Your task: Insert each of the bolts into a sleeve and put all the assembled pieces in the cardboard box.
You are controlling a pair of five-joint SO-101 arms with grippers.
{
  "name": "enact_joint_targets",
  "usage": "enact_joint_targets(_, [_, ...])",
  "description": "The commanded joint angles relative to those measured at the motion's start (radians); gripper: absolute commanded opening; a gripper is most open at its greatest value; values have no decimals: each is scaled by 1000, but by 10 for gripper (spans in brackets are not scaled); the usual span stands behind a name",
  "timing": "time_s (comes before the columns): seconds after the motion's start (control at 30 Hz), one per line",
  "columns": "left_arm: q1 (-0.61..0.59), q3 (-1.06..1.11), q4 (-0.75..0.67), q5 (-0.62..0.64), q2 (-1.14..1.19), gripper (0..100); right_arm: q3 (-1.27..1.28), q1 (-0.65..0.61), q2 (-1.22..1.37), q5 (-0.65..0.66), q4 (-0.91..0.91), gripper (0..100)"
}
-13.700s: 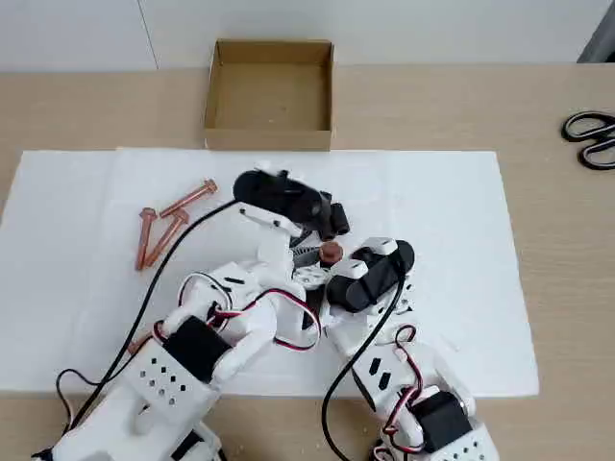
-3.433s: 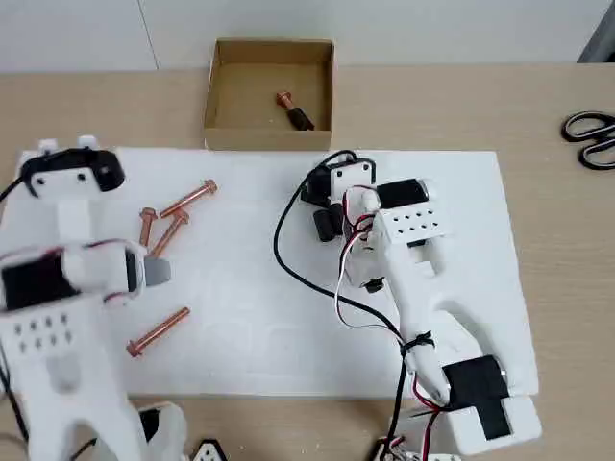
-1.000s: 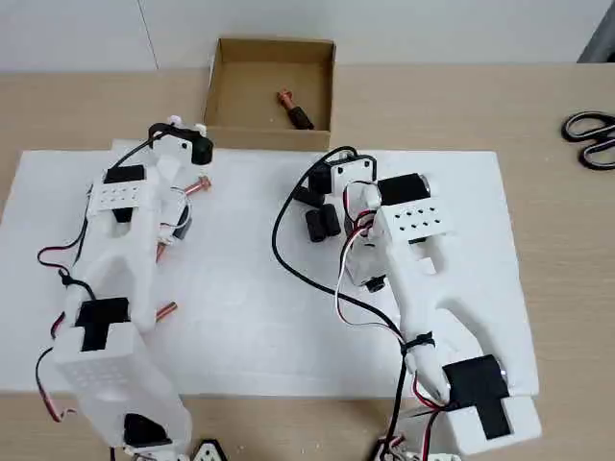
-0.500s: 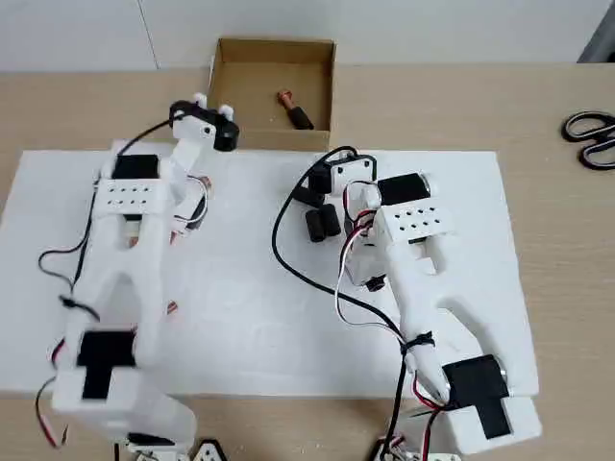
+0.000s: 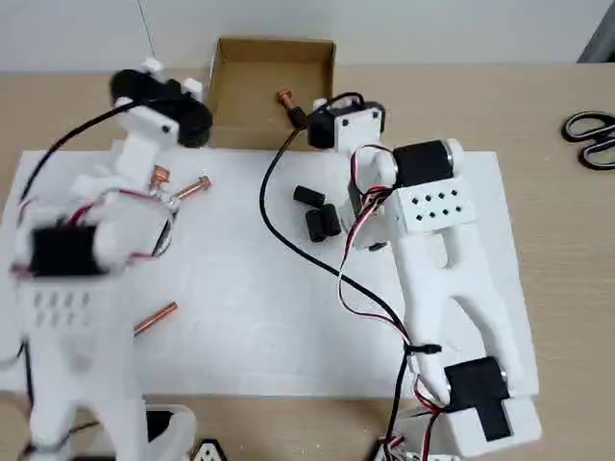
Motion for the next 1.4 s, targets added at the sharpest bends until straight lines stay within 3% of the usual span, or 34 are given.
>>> enact_joint_targets(0.0, [8,-31,3,2,-158,6,-54,-18,-208,8,18,4])
enact_joint_targets(0.17, [8,-31,5,54,-255,6,-17,-33,-484,12,13,4])
enact_joint_targets(0.4, [8,84,-95,394,-311,6,287,-33,-751,8,-16,4])
enact_joint_targets(0.53, [26,136,-192,601,-331,6,486,-33,-895,6,-147,4])
enact_joint_targets(0.67, [138,180,-258,724,-348,6,681,-33,-1044,0,-326,4])
enact_joint_targets(0.8, [252,245,-322,779,-348,6,876,-85,-1202,-83,-426,4])
enact_joint_targets(1.2, [368,424,-423,778,-348,6,1278,-140,-1732,-239,-475,5])
enact_joint_targets(1.37, [381,464,-539,778,-342,6,1286,-143,-1679,-259,-524,4])
